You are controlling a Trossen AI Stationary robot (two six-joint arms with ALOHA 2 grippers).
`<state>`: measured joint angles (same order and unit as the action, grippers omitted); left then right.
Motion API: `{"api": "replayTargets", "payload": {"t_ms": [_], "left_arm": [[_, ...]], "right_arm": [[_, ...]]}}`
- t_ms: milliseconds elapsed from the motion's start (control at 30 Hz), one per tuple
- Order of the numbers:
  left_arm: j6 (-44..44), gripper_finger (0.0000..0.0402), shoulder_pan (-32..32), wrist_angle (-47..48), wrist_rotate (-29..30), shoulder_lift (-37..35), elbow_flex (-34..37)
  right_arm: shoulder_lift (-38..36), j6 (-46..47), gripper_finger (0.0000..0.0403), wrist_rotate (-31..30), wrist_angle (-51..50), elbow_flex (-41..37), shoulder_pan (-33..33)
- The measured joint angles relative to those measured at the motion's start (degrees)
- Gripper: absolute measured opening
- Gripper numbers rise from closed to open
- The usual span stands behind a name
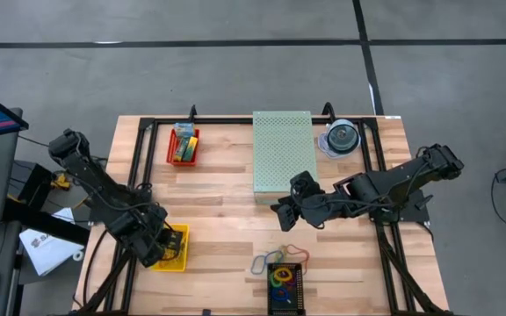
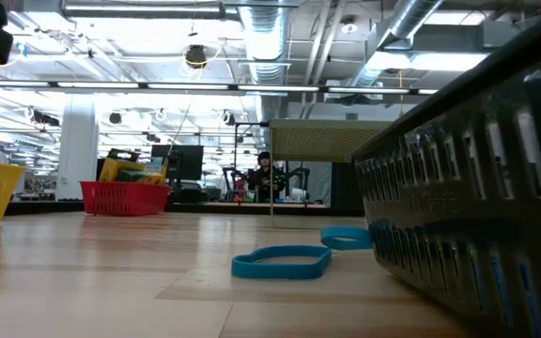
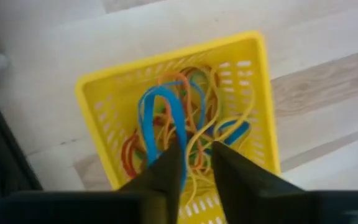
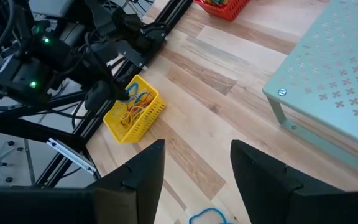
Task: Pick & Place Office Desk Supplies
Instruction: Put the blue rubber band into the yellow bin, then put the red rubber band into the yellow bin
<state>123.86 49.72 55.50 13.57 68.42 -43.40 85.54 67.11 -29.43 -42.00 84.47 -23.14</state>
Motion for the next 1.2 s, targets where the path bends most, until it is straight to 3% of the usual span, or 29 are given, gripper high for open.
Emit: {"api": "replayTargets", "payload": {"t_ms": [267, 433, 567, 700, 833, 1067, 1200], "left_arm": [[-0.6, 0.0221, -0.4, 1.1, 2.6, -3.1, 0.0], [-5.2, 0.0271, -0.4, -2.0, 2.5, -4.3, 0.0], [-11.3, 0.0275, -1.6, -3.1, -2.6, -3.9, 0.0], [-8.8, 0.0267, -1.8, -2.2, 1.0, -4.4, 0.0], [-12.6, 0.0258, -4.3, -1.5, -3.7, -3.4, 0.0], [-13.1, 0.0255, -4.8, -8.3, 7.3, -6.1, 0.0], [-23.0, 0.0255, -4.9, -19.0, 16.2, -9.4, 0.0]], "right_arm": [[0.0, 0.6, 0.0180, 0.0, 0.0, 0.0, -0.4], [0.0, 0.6, 0.0180, 0.0, -0.2, 0.0, -0.4], [0.0, 0.6, 0.0180, 0.0, -0.7, 0.0, -0.4], [0.0, 0.9, 0.0180, 0.2, -1.0, 0.0, -0.4], [0.0, 0.9, 0.0180, 0.2, -0.9, 0.0, -0.5], [0.0, 2.2, 0.0180, 0.2, -2.7, 0.0, -0.5], [0.4, 7.8, 0.0180, 1.9, -9.6, -1.6, -1.0]]}}
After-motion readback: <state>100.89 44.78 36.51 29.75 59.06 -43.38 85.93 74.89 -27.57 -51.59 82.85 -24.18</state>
